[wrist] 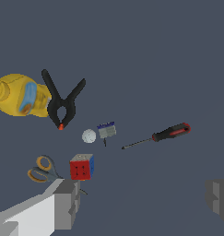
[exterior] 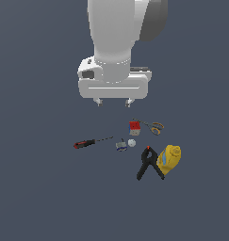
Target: Pick up a designated object from a clutter of objects.
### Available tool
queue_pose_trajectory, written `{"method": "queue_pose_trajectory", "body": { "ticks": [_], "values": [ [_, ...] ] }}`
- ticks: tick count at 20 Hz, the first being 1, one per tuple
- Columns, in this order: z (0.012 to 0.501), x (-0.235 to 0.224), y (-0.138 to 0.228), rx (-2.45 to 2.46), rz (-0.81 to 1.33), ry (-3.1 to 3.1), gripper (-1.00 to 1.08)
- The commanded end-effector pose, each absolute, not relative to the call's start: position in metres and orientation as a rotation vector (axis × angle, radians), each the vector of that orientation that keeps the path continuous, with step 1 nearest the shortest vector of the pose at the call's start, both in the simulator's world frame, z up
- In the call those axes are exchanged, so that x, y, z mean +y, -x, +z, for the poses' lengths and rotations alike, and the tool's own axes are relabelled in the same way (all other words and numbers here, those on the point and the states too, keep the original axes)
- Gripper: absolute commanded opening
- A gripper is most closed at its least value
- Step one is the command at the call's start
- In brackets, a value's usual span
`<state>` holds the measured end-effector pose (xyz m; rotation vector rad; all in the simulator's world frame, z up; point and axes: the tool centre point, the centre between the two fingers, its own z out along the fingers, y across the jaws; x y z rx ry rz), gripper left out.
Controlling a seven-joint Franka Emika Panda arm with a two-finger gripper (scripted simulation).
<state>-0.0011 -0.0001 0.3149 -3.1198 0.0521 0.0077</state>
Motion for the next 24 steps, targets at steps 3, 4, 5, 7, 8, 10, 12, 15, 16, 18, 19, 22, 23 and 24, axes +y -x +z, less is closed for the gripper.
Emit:
{"method": "queue_pose_trajectory", "body": {
  "ticks": [3,4,5,7,8,10,12,15,16,18,19,22,23,24],
  "values": [
    [0.313,-0.002,0.002,0.05,0.013,3.122,1.0],
    [0.312,-0.004,0.002,0.048,0.019,3.125,1.0],
    [0.309,-0.006,0.003,0.045,0.028,3.128,1.0],
    [0.305,-0.012,0.005,0.032,0.047,3.136,1.0],
    [0.304,-0.014,0.006,0.026,0.054,3.139,1.0],
    [0.303,-0.016,0.006,0.015,0.061,3.141,1.0],
    [0.304,-0.016,0.007,0.011,0.061,3.142,1.0],
    [0.303,-0.015,0.006,0.023,0.058,3.14,1.0],
    [0.302,-0.016,0.006,0.032,0.058,3.139,1.0],
    [0.298,-0.017,0.005,0.059,0.057,3.138,1.0],
    [0.296,-0.017,0.004,0.076,0.057,3.136,1.0],
    [0.287,-0.02,0.003,0.139,0.056,3.131,1.0],
    [0.284,-0.021,0.002,0.165,0.055,3.129,1.0],
    [0.28,-0.022,0.001,0.193,0.054,3.126,1.0]
  ]
}}
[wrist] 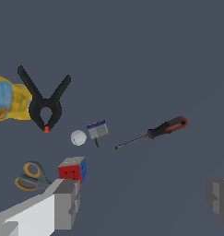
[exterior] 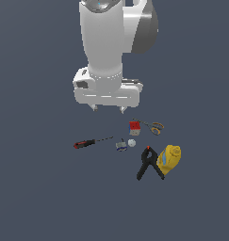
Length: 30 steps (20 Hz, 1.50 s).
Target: Pick up a designated object from a clutter of objects.
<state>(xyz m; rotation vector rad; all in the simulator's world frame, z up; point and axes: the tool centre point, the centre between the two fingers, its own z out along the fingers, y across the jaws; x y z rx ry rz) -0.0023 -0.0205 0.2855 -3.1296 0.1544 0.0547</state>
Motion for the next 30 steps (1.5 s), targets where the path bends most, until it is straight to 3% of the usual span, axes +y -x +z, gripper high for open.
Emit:
{"method": "queue_pose_trajectory", "body": {
  "ticks": [1,30],
  "values": [
    [0.276,-0.023,0.001,0.224,0.054,3.122,1.0],
    [0.102,-0.09,0.01,1.552,0.022,2.714,1.0]
  ]
}}
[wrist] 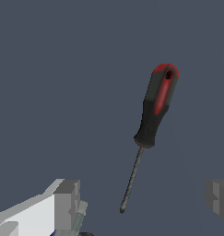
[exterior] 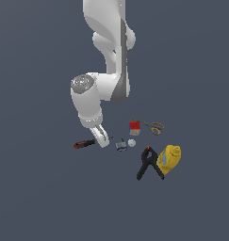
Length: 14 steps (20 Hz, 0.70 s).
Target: Pick up a designated object from a clutter of objects.
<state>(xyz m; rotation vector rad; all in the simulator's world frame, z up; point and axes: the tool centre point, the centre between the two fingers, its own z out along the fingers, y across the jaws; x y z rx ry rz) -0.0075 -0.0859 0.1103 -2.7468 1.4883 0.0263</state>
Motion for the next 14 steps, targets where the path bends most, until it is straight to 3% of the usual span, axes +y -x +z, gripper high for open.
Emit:
{"method": "queue_pose_trajectory", "body": {
  "ticks": [1,14],
  "values": [
    [0.098,-0.092,0.011,1.588,0.019,2.695,1.0],
    [0.065,-0.108,0.023,1.838,0.0,2.547,1.0]
  ]
}}
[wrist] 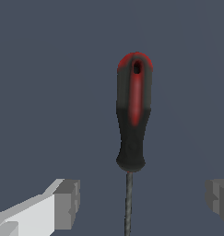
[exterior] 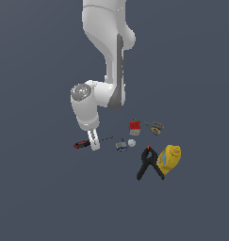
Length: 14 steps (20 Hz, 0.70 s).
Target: Pick up a designated object from a clutter of objects.
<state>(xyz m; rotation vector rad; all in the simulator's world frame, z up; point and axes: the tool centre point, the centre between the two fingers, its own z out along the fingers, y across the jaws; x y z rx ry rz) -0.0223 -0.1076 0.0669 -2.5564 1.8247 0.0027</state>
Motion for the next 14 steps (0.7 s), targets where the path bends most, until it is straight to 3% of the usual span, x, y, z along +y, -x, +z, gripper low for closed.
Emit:
{"method": "queue_pose_trajectory", "body": {
  "ticks": [1,14],
  "values": [
    [0.065,-0.109,0.023,1.842,0.0,2.545,1.0],
    [0.032,-0.109,0.024,1.841,0.001,2.546,1.0]
  ]
}}
